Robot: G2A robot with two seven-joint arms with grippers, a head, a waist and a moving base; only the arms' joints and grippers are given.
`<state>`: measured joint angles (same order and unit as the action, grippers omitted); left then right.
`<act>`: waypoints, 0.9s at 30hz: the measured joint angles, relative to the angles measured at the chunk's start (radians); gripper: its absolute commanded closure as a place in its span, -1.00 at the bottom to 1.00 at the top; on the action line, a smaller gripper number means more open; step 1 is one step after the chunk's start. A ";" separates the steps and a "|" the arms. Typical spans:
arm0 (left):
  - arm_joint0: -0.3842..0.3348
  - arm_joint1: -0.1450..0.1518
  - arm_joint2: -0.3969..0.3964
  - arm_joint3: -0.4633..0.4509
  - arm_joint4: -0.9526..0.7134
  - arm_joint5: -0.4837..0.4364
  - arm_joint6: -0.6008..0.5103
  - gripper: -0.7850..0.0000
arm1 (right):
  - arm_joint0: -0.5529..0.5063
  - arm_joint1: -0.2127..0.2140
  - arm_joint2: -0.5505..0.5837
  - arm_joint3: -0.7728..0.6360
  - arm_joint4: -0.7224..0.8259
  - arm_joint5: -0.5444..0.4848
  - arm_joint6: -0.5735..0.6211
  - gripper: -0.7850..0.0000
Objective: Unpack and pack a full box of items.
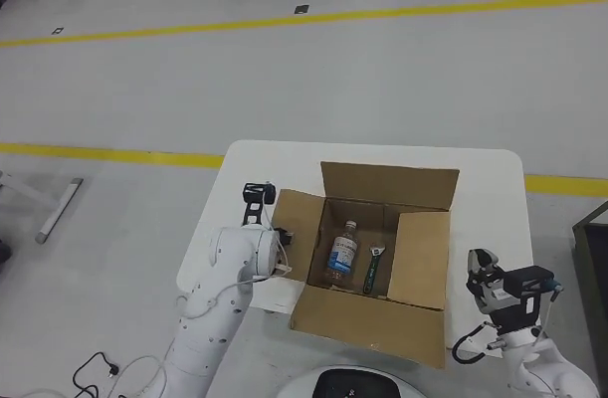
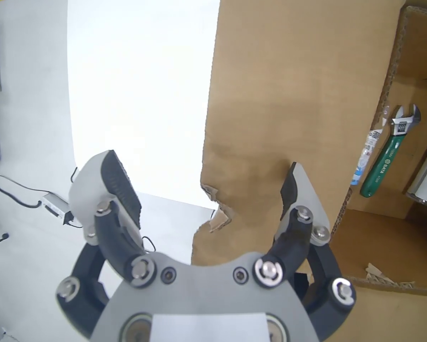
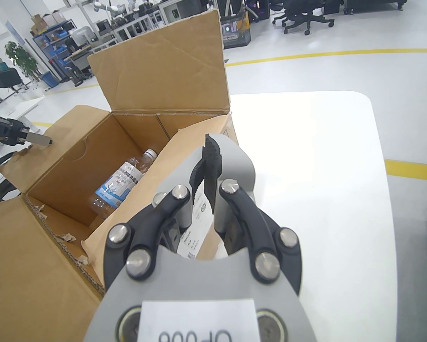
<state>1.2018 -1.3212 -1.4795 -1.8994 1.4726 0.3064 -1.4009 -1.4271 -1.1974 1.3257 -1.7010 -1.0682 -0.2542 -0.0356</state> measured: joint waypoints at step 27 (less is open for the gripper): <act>-0.046 0.011 0.062 -0.262 -0.607 -0.286 -0.041 -1.00 | -0.059 0.000 0.046 -0.029 -0.022 0.016 -0.045 0.97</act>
<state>1.1556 -1.3105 -1.4177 -2.1612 0.8656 0.0204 -1.4423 -1.4863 -1.1977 1.3715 -1.7305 -1.0900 -0.2386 -0.0806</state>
